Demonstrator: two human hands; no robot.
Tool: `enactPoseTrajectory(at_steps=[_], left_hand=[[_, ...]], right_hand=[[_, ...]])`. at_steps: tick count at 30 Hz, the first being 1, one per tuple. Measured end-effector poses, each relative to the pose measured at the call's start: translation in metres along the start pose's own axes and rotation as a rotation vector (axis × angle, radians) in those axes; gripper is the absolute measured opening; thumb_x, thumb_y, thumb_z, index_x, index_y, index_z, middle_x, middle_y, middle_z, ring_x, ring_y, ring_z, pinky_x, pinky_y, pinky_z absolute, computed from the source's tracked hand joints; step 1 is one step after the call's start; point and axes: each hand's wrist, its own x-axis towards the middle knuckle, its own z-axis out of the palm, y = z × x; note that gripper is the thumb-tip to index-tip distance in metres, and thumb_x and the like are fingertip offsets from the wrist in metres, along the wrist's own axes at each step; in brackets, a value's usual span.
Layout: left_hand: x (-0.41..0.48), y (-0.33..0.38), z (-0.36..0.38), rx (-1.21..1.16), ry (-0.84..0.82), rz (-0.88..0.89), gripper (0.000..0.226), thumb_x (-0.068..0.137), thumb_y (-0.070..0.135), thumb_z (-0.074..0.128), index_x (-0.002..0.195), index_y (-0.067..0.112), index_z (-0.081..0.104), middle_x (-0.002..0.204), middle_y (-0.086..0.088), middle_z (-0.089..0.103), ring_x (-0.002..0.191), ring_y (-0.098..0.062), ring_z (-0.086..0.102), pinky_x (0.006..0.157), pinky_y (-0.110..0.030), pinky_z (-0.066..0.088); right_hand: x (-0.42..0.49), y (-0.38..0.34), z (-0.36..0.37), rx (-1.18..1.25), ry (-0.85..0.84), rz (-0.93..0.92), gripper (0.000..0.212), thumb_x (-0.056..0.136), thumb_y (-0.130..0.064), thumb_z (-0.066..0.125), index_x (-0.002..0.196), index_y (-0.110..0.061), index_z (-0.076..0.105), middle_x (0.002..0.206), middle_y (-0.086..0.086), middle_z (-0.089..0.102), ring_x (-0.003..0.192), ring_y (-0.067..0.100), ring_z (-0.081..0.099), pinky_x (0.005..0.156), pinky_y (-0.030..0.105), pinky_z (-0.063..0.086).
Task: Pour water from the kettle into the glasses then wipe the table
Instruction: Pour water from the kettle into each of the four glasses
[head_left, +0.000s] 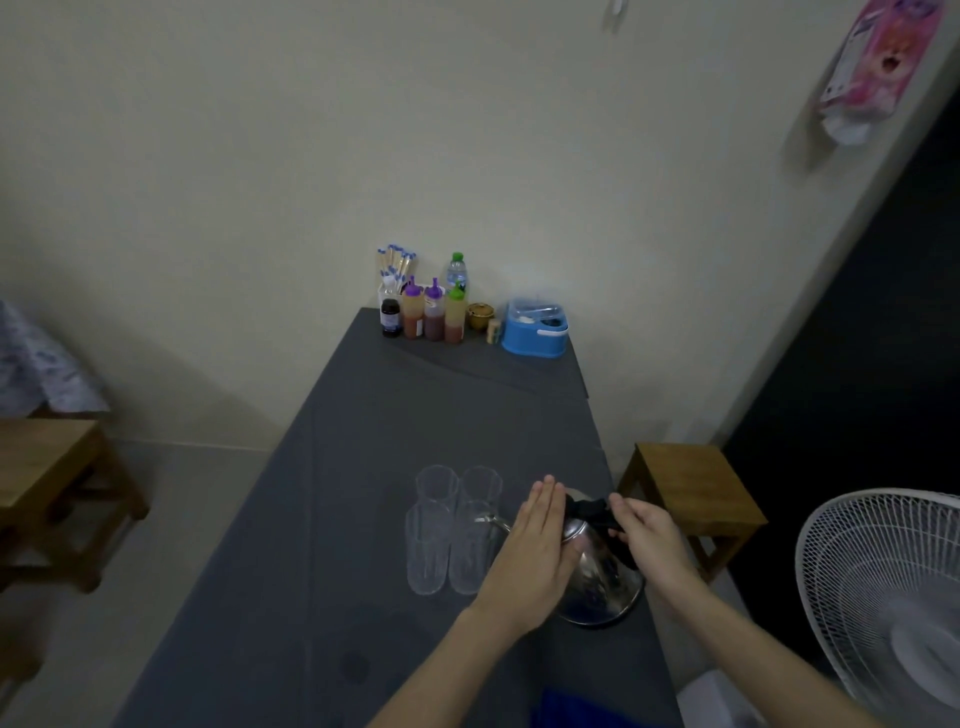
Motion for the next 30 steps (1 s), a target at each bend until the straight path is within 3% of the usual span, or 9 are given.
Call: enactPoseTrajectory(at_steps=[2,7,10,20,30], left_hand=[[0.001,0.002,0.000,-0.022,0.003,-0.009,0.080,0.087,0.060,0.006,0.151,0.013,-0.006,0.150,0.011,-0.019,0.142,-0.003,-0.018,0.113,-0.017,-0.013],[0.004,0.004,0.003,-0.079,0.005,-0.031,0.079,0.088,0.059,0.009,0.151,0.013,-0.007,0.152,0.012,-0.018,0.143,-0.003,-0.018,0.117,-0.021,-0.008],[0.005,0.005,0.002,-0.114,0.009,-0.048,0.080,0.089,0.060,0.010,0.151,0.014,-0.007,0.153,0.012,-0.018,0.143,-0.002,-0.018,0.118,-0.021,-0.007],[0.008,0.010,0.002,-0.200,0.039,-0.113,0.091,0.080,0.070,0.004,0.151,0.014,-0.008,0.160,0.004,-0.015,0.144,-0.005,-0.017,0.118,-0.022,-0.006],[0.010,0.012,-0.004,-0.226,0.070,-0.116,0.092,0.079,0.069,0.004,0.151,0.013,-0.007,0.160,0.004,-0.014,0.143,-0.003,-0.018,0.116,-0.019,-0.007]], right_hand=[[0.001,-0.003,-0.002,-0.033,0.003,-0.007,0.030,0.100,-0.026,0.047,0.087,-0.017,0.073,0.086,0.002,0.075,0.086,0.010,0.069,0.073,0.018,0.050],[0.008,-0.005,-0.008,-0.159,0.017,-0.019,0.032,0.098,-0.034,0.048,0.088,-0.019,0.074,0.083,0.000,0.076,0.084,0.012,0.070,0.084,0.037,0.055],[0.011,-0.009,-0.010,-0.216,0.016,-0.032,0.033,0.098,-0.035,0.049,0.083,-0.019,0.074,0.079,-0.001,0.075,0.081,0.012,0.070,0.082,0.039,0.055],[0.015,-0.026,-0.011,-0.331,0.011,-0.075,0.036,0.097,-0.039,0.049,0.081,-0.020,0.074,0.077,-0.002,0.075,0.078,0.012,0.069,0.078,0.039,0.054],[0.018,-0.040,-0.008,-0.390,0.024,-0.137,0.041,0.097,-0.037,0.049,0.072,-0.014,0.071,0.067,0.004,0.071,0.066,0.017,0.065,0.060,0.030,0.044]])
